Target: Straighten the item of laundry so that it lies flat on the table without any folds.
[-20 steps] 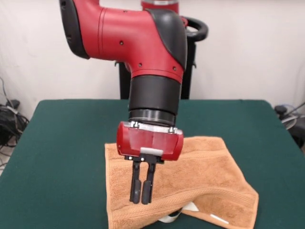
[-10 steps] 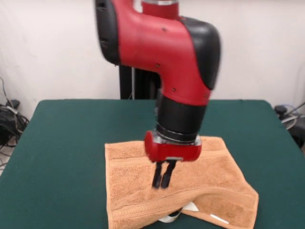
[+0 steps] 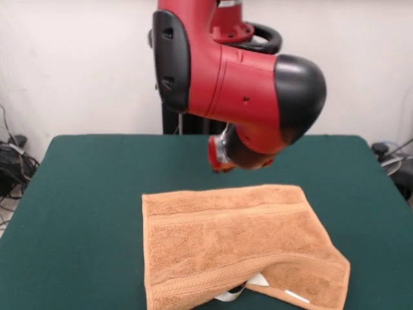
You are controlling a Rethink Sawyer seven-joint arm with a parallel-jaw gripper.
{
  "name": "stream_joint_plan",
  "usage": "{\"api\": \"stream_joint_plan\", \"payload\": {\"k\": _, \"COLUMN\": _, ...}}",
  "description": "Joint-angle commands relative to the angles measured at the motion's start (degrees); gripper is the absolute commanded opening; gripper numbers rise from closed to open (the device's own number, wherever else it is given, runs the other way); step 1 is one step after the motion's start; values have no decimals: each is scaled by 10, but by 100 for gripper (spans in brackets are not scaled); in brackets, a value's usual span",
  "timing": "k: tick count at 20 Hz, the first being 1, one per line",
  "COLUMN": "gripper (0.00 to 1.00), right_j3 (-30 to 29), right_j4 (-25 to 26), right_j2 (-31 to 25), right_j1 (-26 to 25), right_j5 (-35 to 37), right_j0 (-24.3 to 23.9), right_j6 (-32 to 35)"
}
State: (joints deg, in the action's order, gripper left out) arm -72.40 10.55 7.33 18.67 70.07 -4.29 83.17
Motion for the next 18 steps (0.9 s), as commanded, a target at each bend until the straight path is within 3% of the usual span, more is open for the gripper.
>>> {"api": "stream_joint_plan", "payload": {"k": 1, "gripper": 0, "right_j3": -9, "right_j4": 10, "right_j2": -4, "right_j1": 5, "right_j5": -41, "right_j0": -22, "right_j6": 82}}
{"api": "stream_joint_plan", "payload": {"k": 6, "gripper": 0, "right_j3": -51, "right_j4": -16, "right_j2": -23, "right_j1": 31, "right_j5": -128, "right_j0": -41, "right_j6": 92}}
{"api": "stream_joint_plan", "payload": {"k": 10, "gripper": 0, "right_j3": -84, "right_j4": -16, "right_j2": -17, "right_j1": 53, "right_j5": -158, "right_j0": -39, "right_j6": 99}}
{"api": "stream_joint_plan", "payload": {"k": 14, "gripper": 0, "right_j3": -104, "right_j4": -25, "right_j2": -30, "right_j1": 44, "right_j5": -274, "right_j0": -49, "right_j6": 130}}
{"api": "stream_joint_plan", "payload": {"k": 16, "gripper": 0, "right_j3": -113, "right_j4": -20, "right_j2": -25, "right_j1": 41, "right_j5": -252, "right_j0": -48, "right_j6": 115}}
{"api": "stream_joint_plan", "payload": {"k": 18, "gripper": 0, "right_j3": -90, "right_j4": 4, "right_j2": 7, "right_j1": 24, "right_j5": -159, "right_j0": -25, "right_j6": 98}}
